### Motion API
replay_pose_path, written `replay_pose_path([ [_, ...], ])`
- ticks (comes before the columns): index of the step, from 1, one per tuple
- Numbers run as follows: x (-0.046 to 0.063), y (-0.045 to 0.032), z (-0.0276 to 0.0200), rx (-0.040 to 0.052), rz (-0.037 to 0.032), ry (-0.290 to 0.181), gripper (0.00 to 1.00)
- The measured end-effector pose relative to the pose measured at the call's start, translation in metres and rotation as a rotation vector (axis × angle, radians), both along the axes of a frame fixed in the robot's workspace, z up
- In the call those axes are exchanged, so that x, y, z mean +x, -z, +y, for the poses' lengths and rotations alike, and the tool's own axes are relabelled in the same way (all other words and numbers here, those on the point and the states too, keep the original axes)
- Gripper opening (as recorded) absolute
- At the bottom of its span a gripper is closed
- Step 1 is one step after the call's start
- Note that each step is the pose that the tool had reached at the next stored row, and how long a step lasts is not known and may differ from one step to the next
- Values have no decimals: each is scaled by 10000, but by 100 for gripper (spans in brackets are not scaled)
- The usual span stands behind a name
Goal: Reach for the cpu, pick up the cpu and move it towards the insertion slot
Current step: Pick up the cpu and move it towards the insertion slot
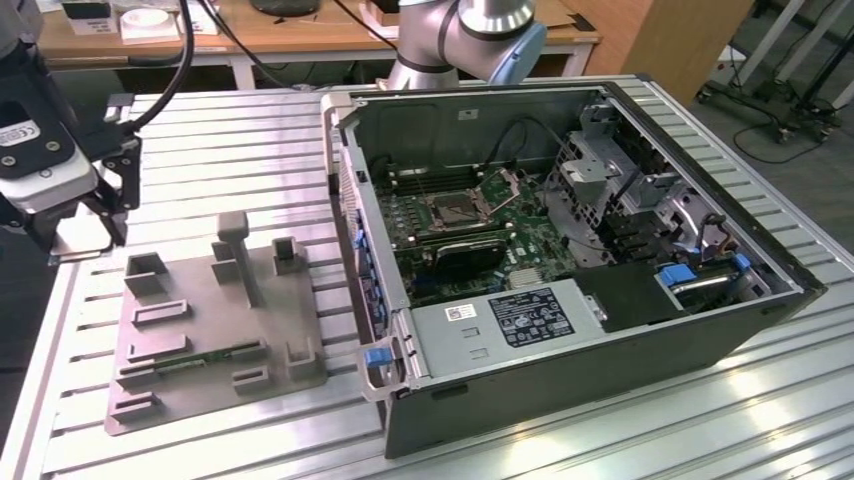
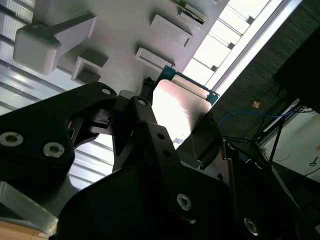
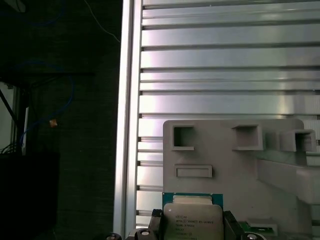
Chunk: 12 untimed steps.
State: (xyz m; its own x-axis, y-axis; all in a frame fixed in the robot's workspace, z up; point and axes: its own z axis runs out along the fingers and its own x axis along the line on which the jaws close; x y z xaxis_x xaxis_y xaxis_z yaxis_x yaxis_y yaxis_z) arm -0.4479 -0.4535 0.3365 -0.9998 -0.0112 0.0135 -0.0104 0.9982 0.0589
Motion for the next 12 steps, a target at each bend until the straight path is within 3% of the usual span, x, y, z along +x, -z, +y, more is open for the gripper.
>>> replay_pose_path([
  [12, 0, -76, 0, 6, -3, 0, 54],
])
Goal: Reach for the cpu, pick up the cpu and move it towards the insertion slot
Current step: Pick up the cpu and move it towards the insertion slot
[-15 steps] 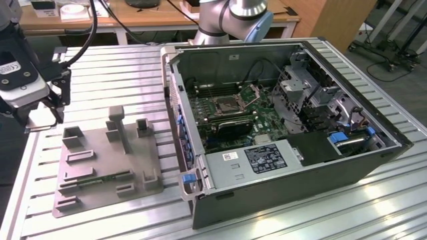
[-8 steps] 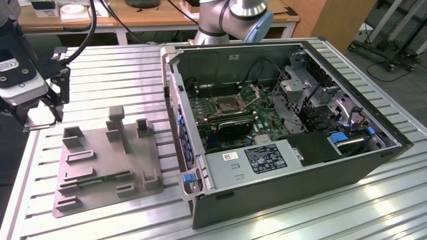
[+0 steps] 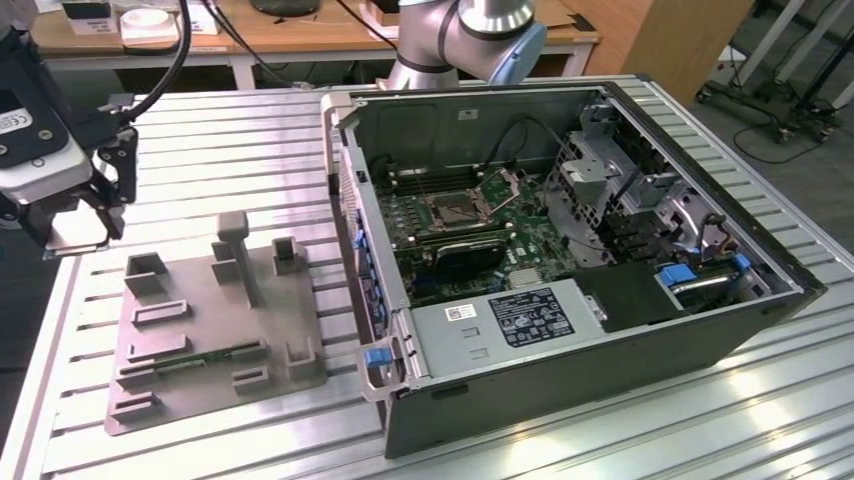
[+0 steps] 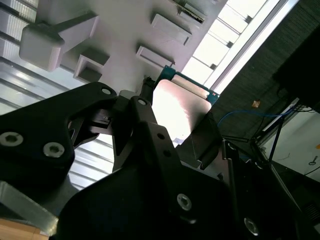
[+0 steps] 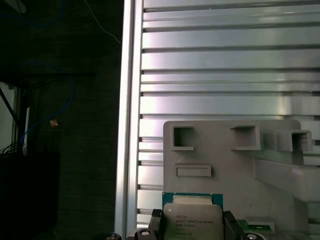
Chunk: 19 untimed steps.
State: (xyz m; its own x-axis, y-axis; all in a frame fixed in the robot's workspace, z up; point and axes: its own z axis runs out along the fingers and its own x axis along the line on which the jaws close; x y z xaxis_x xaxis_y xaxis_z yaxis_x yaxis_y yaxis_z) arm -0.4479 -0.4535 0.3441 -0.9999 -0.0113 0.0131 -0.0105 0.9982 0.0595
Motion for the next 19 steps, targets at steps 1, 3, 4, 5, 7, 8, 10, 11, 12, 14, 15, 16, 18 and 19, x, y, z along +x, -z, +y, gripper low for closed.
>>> replay_pose_path([
  [1, 0, -5, 0, 0, -1, 0, 54],
  [3, 0, -16, 0, 1, -1, 0, 54],
  [4, 0, -22, 0, 1, 0, 0, 54],
  [5, 0, -27, 0, 2, -2, 0, 54],
  [7, 0, -30, 0, 4, -4, 0, 54],
  [8, 0, -33, 0, 3, -3, 0, 54],
  [10, 0, -50, 0, 1, 1, 0, 54],
  [11, 0, -62, 0, 0, 1, 0, 54],
  [12, 0, -74, 0, 2, -2, 0, 54],
  [14, 0, -105, 0, 2, -1, 0, 54],
  [15, 0, -121, 0, 2, -2, 0, 54],
  [16, 0, -208, 0, 1, -1, 0, 54],
  [18, 0, -256, 0, 4, -6, 1, 54],
  [19, 0, -282, 0, 3, -6, 1, 54],
])
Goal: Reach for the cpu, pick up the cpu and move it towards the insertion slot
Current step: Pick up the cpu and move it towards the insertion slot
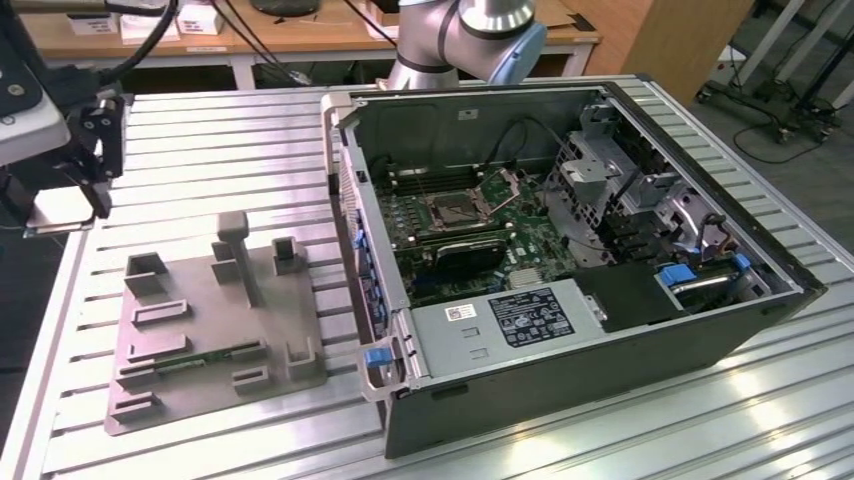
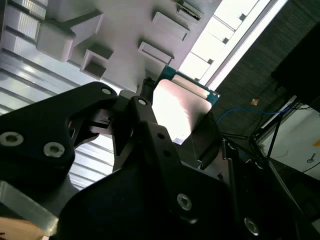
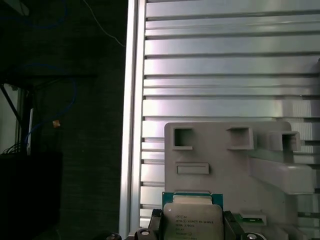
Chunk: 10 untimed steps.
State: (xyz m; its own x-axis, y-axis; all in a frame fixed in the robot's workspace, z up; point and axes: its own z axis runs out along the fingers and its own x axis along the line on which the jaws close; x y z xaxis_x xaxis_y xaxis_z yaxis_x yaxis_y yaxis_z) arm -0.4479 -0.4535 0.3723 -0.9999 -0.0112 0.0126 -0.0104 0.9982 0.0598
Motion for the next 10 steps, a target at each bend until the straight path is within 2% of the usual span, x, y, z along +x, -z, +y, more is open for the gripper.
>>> replay_pose_path([
  [10, 0, -219, 1, 1, -9, -1, 54],
])
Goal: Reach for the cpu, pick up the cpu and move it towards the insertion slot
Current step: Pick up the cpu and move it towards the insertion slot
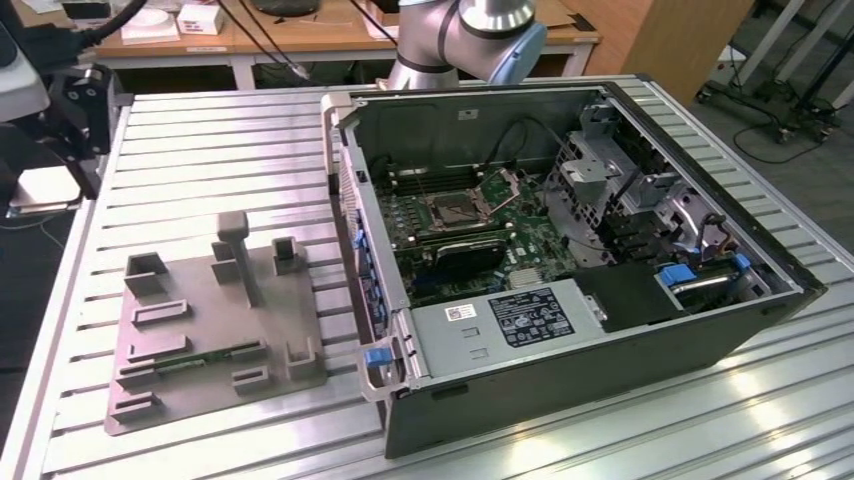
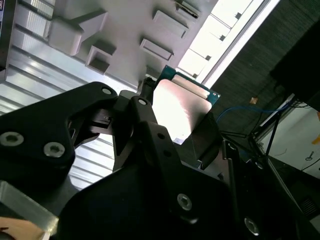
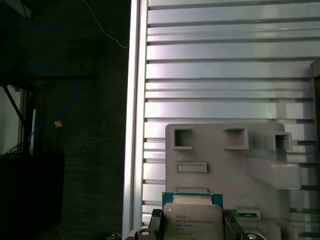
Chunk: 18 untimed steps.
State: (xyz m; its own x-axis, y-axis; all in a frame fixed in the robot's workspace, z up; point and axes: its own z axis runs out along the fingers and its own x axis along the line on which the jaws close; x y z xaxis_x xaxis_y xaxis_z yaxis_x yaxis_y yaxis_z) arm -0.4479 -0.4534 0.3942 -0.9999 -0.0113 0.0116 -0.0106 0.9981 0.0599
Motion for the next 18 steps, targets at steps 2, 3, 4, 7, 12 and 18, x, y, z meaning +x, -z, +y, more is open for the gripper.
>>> replay_pose_path([
  [2, 0, -40, 0, 1, -2, -1, 54],
  [3, 0, -58, 0, 2, -3, -2, 54],
  [4, 0, -77, 0, 1, -5, -2, 54],
  [7, -1, -95, 1, 24, -10, -1, 54],
  [12, 110, -91, 1, 39, -10, -2, 54],
  [18, 314, -87, 2, 39, -9, -2, 54],
])
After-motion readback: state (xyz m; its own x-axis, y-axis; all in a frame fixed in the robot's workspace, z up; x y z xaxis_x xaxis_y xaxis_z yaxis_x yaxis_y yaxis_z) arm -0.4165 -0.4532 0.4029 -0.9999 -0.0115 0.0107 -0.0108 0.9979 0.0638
